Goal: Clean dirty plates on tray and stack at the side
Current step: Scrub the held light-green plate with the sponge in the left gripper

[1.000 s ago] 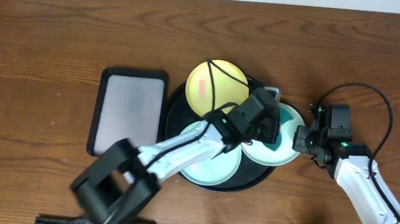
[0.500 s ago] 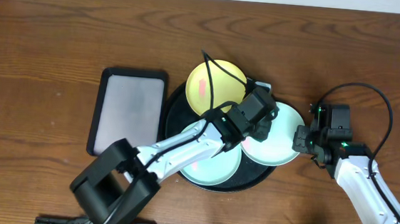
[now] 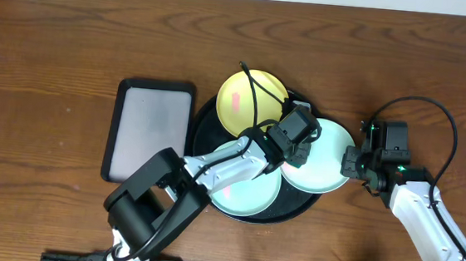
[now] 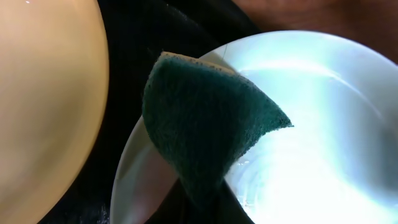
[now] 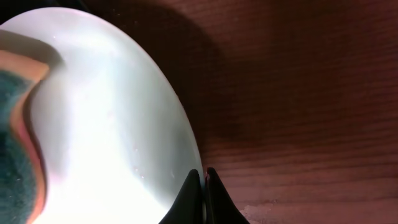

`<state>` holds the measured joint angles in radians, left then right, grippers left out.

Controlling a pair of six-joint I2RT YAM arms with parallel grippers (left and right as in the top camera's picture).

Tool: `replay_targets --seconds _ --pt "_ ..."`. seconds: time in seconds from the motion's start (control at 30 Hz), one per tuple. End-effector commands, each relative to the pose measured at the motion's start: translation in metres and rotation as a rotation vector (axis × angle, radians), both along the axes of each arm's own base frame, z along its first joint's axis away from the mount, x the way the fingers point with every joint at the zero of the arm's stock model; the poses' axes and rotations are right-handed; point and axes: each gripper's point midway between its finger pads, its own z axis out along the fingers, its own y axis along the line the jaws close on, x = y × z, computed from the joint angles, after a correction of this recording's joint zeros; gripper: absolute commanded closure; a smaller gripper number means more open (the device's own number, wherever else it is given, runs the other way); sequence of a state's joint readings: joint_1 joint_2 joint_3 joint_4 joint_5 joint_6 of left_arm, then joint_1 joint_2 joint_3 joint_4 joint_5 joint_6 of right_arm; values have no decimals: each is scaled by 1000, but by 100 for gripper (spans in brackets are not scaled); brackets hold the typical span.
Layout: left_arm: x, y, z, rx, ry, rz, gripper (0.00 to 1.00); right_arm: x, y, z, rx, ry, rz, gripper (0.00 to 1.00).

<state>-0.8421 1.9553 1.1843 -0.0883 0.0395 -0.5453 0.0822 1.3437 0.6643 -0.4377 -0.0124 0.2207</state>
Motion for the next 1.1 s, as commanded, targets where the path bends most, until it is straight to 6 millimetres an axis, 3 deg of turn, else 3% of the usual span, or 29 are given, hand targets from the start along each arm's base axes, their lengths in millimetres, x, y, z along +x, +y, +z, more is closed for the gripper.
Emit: replay_targets --seconds 0.0,0.23,0.43,0.57,0.7,0.83,0.93,1.07 --pt "-2 -4 -17 2 36 -25 92 -3 3 -3 24 14 -2 99" --pt "-19 -36 -19 -144 118 -145 93 -3 3 -3 24 14 -2 99" --pt "-35 -70 11 -341 148 -295 93 -3 3 -3 24 14 -2 99" --pt "-32 -75 33 -375 113 -309 92 -3 3 -3 24 14 -2 99" --pt "-26 -72 67 -396 37 -303 93 -3 3 -3 24 14 -2 99" --pt "-16 -54 93 -336 -49 -233 93 -3 3 -3 24 14 -2 99" --pt "-5 -29 99 -231 -102 -133 92 -3 3 -3 24 14 -2 99" --pt "-3 -8 88 -126 -102 -74 92 -3 3 -3 24 14 -2 99"
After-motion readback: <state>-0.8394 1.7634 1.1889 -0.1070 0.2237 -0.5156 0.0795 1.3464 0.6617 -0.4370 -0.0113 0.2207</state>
